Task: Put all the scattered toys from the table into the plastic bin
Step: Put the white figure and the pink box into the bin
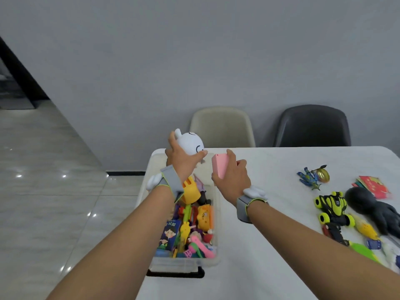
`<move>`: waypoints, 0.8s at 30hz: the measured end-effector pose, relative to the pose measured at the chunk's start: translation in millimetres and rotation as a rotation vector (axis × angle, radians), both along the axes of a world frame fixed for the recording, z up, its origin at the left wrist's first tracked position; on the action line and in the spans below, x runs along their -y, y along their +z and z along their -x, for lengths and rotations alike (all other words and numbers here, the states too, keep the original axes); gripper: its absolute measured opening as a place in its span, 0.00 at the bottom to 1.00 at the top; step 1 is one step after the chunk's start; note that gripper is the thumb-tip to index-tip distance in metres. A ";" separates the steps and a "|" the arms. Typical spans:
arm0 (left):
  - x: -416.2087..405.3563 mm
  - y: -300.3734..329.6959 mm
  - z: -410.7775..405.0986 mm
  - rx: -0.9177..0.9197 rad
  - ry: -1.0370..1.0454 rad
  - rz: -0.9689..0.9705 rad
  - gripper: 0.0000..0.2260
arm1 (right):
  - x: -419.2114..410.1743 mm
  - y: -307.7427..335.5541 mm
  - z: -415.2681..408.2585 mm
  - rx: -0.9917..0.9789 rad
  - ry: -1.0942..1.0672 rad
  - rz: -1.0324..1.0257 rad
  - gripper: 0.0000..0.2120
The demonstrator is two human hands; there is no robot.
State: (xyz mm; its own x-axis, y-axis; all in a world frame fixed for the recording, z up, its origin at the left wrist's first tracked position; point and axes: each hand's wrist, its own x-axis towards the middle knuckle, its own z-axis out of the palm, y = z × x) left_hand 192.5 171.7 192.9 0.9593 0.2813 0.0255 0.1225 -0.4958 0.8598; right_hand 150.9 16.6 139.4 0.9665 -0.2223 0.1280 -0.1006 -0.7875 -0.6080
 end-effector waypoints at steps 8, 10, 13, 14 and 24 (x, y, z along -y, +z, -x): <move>-70.1 -43.2 44.9 -0.169 0.075 0.052 0.46 | -75.5 -40.8 26.0 -0.038 0.145 0.131 0.35; -82.4 -57.3 54.8 -0.226 0.082 0.075 0.44 | -86.7 -58.6 31.7 -0.090 0.208 0.159 0.36; -91.8 -80.2 65.9 -0.300 0.061 0.021 0.43 | -88.4 -84.4 36.7 -0.188 0.295 0.208 0.40; -95.1 -89.2 70.9 -0.311 0.040 0.003 0.43 | -87.6 -92.4 40.0 -0.214 0.317 0.218 0.40; -106.9 -133.6 81.4 -0.273 -0.185 -0.176 0.46 | -82.6 -108.1 45.0 -0.285 0.521 0.321 0.31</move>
State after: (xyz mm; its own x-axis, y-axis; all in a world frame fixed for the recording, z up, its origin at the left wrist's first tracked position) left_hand 111.1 278.5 59.3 0.9716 0.1167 -0.2057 0.2300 -0.6685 0.7073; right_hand 105.9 99.2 31.3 0.9430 0.2887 -0.1656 0.2197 -0.9136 -0.3420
